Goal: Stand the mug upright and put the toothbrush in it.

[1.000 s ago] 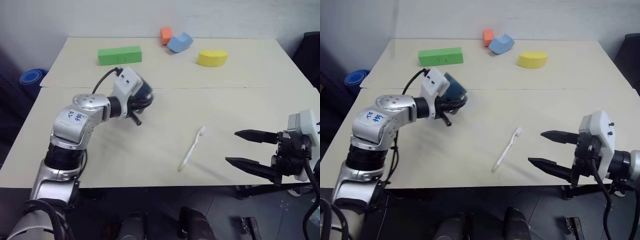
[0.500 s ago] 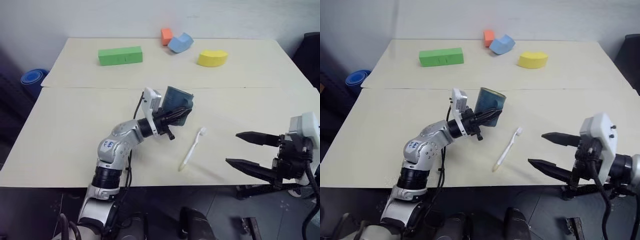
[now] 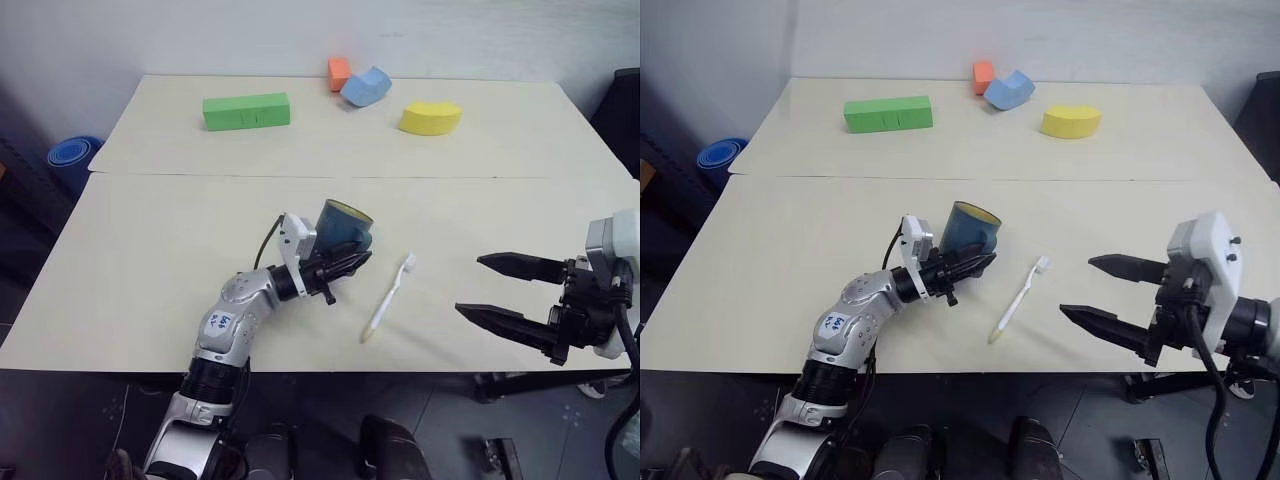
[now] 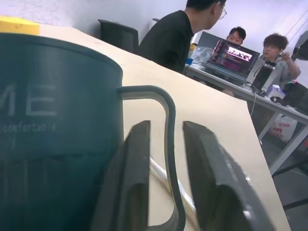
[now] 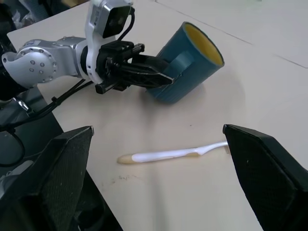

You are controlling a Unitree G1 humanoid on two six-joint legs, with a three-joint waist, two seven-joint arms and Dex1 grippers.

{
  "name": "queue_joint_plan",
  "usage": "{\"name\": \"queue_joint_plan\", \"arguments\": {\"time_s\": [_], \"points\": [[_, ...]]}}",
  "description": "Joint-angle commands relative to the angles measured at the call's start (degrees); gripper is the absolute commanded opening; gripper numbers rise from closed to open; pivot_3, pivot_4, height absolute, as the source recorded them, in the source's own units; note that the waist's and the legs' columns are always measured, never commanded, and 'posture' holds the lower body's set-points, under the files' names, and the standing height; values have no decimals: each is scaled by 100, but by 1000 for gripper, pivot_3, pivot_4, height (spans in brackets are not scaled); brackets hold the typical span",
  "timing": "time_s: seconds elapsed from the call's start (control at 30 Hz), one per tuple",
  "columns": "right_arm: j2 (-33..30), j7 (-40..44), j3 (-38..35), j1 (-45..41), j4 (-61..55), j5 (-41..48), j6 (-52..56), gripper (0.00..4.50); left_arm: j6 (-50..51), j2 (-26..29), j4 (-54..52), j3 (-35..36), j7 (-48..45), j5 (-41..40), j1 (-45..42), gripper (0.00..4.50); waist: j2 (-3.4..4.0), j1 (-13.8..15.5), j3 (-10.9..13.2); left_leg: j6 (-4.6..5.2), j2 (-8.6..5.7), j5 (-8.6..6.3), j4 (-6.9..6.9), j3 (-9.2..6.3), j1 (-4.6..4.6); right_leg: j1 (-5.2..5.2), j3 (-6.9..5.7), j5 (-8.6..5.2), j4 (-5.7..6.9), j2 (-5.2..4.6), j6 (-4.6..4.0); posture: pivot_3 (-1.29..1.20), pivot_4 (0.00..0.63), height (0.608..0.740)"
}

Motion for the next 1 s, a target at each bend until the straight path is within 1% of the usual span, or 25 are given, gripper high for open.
{"name": "queue_joint_plan", "arguments": {"time_s": [0.03, 0.07, 0.13, 0.23, 0.3, 0.5, 0.67, 0.87, 1.0], "points": [[-132, 78, 103, -139, 121, -71, -51, 4500, 92, 71, -422, 23, 31, -95, 131, 2306, 0, 3, 0, 0, 0, 0, 0, 0, 0, 0, 0, 0, 0, 0, 0, 0, 150, 740], [-125, 70, 198, -188, 156, -124, -79, 4500, 133, 127, -518, 66, 51, -114, 178, 2624, 0, -2, 0, 0, 0, 0, 0, 0, 0, 0, 0, 0, 0, 0, 0, 0, 150, 740], [-83, 12, 389, -305, 201, -188, -125, 4500, 279, 251, -720, 155, 73, -190, 273, 3094, 1, -9, 0, 0, 1, 0, 0, -1, 1, 3, 0, 0, -2, 0, 1, 0, 150, 740], [0, -48, 633, -452, 198, -232, -162, 4500, 520, 466, -1070, 274, 109, -341, 448, 4026, 1, -16, -1, 0, 3, 0, -2, -2, 3, 3, -1, 0, -2, 0, 1, 0, 150, 740], [58, -53, 822, -539, 217, -308, -220, 4500, 698, 609, -1294, 380, 192, -413, 625, 4413, 2, -24, -1, 0, 3, 0, -1, -2, 4, 3, -1, 0, -1, 0, 1, 0, 150, 740], [82, 4, 1135, -817, 416, -501, -290, 4500, 791, 621, -1372, 345, 375, -383, 793, 4413, 2, 14, -1, 0, 1, -1, 1, -3, 3, 9, -2, 2, -10, 0, 3, 0, 150, 740], [52, 82, 1205, -937, 473, -572, -265, 4500, 817, 675, -1543, 194, 357, -353, 989, 4413, 3, -17, -1, 0, 2, -3, -5, -2, 4, 9, -4, 2, -15, 1, 3, 0, 150, 740], [123, 62, 1317, -1045, 520, -651, -282, 4500, 699, 1039, -1575, 72, 134, -179, 1064, 4413, 3, -25, -2, 0, 2, -3, -5, -2, 4, 9, -5, 2, -15, 1, 3, 0, 150, 740], [262, 20, 1385, -1041, 497, -720, -350, 4500, 711, 1294, -1446, -43, -155, -150, 813, 4413, 3, -20, -2, 0, 2, -3, -4, -1, 3, 10, -5, 2, -18, 0, 3, 0, 150, 740]]}}
